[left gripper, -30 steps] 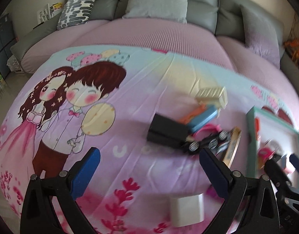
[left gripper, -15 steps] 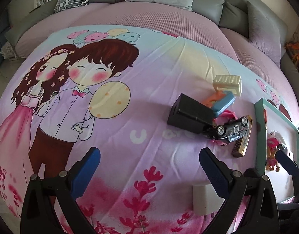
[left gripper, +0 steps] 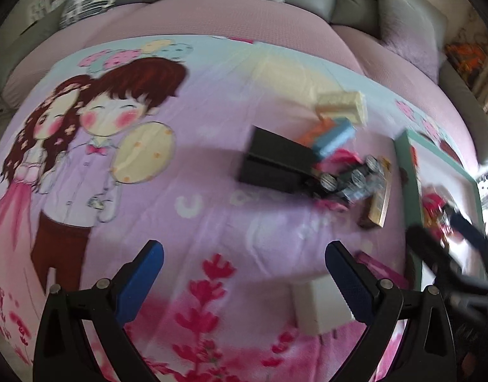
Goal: Organize rigid objects
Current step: 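Move both tools back toward the remaining items, then close the left tool on the white charger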
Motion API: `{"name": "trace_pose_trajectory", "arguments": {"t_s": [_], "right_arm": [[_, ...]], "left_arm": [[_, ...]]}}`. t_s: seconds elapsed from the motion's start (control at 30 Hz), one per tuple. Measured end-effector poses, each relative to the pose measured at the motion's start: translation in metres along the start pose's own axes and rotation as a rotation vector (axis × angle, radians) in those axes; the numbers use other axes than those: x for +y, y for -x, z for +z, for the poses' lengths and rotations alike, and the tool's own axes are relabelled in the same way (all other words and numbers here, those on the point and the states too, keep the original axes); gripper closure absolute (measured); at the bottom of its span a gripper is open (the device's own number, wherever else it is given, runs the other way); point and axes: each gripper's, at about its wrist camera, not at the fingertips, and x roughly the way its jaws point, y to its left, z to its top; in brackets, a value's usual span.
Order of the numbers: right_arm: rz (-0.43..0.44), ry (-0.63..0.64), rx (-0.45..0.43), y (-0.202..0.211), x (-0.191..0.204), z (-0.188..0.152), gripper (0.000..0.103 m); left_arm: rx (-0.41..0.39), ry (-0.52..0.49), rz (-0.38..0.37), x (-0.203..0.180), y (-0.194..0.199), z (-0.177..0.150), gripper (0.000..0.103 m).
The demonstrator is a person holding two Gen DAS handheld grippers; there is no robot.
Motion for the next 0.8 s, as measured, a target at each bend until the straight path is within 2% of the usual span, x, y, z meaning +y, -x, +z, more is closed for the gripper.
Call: {"name": "trace_pose_trajectory", "arguments": {"t_s": [0.2, 0.47, 0.5, 0.6, 0.63, 0.8], "right_arm": [[-0.045, -0.054, -0.025, 0.01, -0.023, 0.003, 0.0], [-0.032, -0.086, -0.021, 0.011, -0.034, 0.004, 0.0], [-0.029, -0.086, -0.023, 0.011, -0.034, 0.004, 0.0], [-0.02, -0.081, -0.027, 0.012, -0.032, 0.003, 0.0], [-0.021, -0.081, -0.026, 0.011, -0.032, 0.003, 0.0], [-0.02, -0.087, -0.02, 0.01, -0.031, 0.003, 0.0]], "left_arm": [[0.033, -0.071, -0.018, -0.023, -0.003, -0.012, 0.002], [0.032, -0.196, -0.029, -0.068, 0.0, -0.024, 0.003], [0.036, -0.204, -0.035, -0.068, -0.004, -0.023, 0.008], [0.063, -0.203, -0.043, -0.07, -0.007, -0.026, 0.046], [0.078, -0.199, -0.038, -0.068, -0.01, -0.027, 0.052], [0.069, -0.196, -0.05, -0.066, -0.007, -0.027, 0.053]]}}
